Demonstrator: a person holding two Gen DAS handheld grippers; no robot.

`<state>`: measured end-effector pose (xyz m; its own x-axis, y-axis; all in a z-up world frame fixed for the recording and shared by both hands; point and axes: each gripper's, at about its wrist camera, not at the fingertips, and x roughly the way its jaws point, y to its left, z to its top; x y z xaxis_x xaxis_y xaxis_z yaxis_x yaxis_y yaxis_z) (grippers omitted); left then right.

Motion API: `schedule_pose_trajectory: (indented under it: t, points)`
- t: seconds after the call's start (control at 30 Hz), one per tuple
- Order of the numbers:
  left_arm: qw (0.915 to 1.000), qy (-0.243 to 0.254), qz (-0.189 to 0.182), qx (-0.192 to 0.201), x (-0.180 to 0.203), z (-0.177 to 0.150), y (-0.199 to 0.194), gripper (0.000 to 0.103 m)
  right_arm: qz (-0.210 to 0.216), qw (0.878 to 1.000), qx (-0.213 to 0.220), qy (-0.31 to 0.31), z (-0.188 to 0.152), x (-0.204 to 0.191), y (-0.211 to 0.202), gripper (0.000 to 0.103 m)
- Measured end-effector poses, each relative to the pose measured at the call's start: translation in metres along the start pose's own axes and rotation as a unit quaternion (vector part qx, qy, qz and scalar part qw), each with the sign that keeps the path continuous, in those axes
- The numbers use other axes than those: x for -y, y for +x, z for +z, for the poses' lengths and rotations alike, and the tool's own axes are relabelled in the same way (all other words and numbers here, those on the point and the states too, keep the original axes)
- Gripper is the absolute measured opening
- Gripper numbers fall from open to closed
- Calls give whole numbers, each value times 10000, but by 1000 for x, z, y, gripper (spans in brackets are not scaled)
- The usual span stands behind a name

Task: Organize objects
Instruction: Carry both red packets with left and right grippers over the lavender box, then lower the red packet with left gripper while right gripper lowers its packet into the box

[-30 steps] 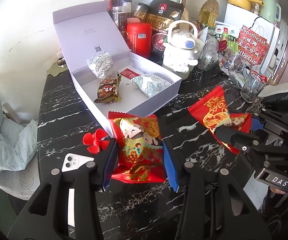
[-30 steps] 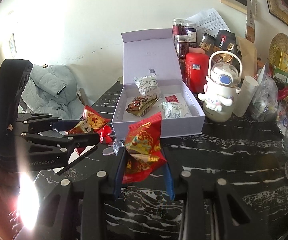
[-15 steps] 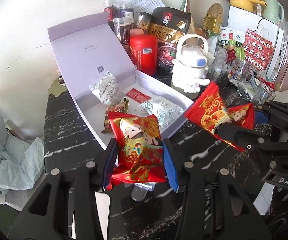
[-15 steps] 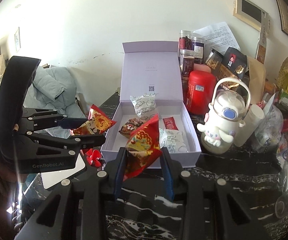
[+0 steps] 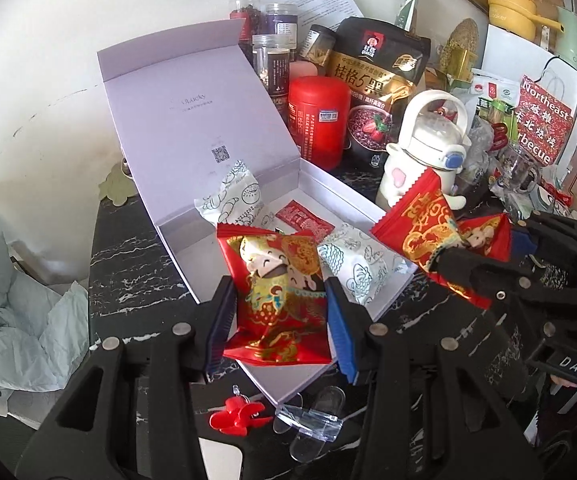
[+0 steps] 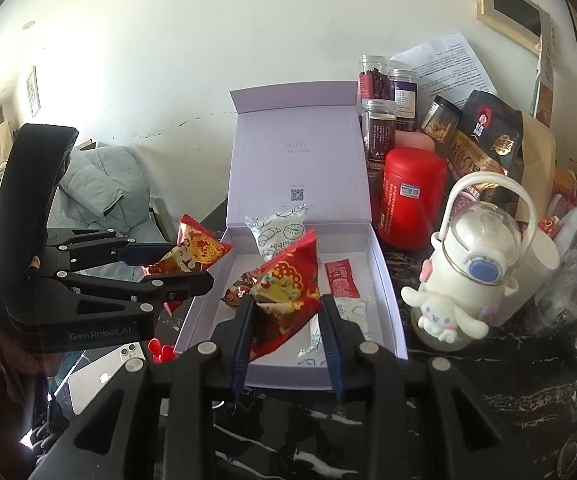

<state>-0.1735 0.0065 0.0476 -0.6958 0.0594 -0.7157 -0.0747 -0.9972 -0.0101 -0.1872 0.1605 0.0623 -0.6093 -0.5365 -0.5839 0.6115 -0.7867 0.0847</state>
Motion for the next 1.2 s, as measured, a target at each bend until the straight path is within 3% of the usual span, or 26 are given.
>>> schedule_pose_trajectory:
  t: [0.33,0.83,1.07,1.2]
  points:
    - [9997,-25,136,200,-17,35,13,43,6,9996,222,-163,38,9,21,32]
    - [9946,-128,974,332,-34,67,53,43,98,9998,83,-128,74,29,64,31]
    - [9955,-289,845,330,-47,82,74,43,106,9999,18,-23,73,44,94,31]
    - [9965,-380,733,90,-52,79,95,43,30,9999,-146,-40,69,51,108,31]
